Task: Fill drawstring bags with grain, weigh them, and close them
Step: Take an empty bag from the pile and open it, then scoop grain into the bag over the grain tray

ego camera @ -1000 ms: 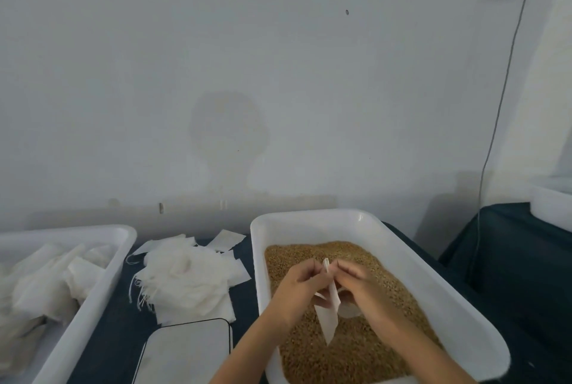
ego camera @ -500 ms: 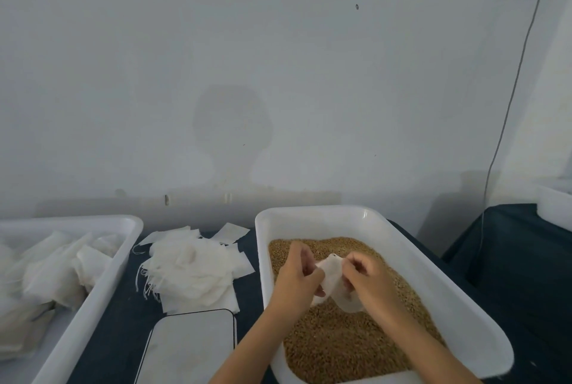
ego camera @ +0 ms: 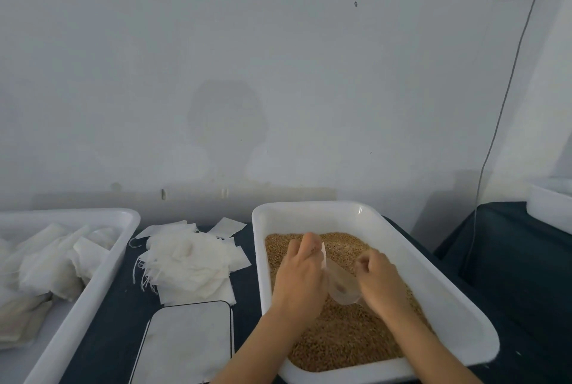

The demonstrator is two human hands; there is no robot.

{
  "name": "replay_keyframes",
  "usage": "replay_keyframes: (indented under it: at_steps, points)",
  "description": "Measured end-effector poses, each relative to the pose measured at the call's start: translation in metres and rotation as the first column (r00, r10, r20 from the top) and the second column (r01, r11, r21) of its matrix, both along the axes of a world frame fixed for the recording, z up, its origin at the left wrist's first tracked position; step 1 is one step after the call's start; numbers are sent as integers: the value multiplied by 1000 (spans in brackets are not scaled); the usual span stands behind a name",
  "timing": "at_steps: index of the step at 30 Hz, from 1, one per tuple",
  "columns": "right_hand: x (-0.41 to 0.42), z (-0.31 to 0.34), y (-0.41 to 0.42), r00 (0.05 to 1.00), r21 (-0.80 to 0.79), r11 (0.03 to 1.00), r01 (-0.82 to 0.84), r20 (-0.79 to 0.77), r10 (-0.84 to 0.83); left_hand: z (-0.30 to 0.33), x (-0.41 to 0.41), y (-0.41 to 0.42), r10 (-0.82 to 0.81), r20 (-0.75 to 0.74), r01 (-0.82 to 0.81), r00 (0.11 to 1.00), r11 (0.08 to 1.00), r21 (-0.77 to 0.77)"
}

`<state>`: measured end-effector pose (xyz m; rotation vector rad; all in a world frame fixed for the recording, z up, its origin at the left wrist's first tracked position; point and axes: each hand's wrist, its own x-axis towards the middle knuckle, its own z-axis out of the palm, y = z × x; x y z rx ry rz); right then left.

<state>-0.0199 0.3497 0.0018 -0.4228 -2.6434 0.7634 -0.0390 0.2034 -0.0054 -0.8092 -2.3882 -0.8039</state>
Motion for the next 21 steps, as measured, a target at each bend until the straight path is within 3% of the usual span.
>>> replay_keyframes:
  at_steps: [2, 4, 9, 13, 15, 18, 21]
  points:
    - [0, -5, 5, 966, 165, 986, 15, 251, -57, 1, 1, -1, 9, -5, -9, 1000, 999, -47]
    - [1, -7, 7, 901, 188, 982, -14, 428, -69, 1, 2, 0, 23, 19, -21, 1000, 994, -108]
    - [2, -3, 3, 821, 77, 991, -109, 570, 46, 5, 4, 0, 105, 151, -105, 983, 994, -6]
    - [8, -2, 1, 842, 222, 962, -158, 540, 14, 5, 6, -3, 143, 198, -142, 970, 990, -22]
    - [9, -2, -1, 854, 349, 920, -177, 520, -33, 4, 5, -3, 163, 180, -152, 970, 986, -69]
    - [13, 9, 2, 884, 405, 886, -227, 467, 13, 4, 3, -4, 193, 144, -166, 971, 970, -178]
    - [13, 41, 17, 907, 545, 796, -265, 422, 13, 4, 3, -6, 240, 134, -204, 962, 951, -233]
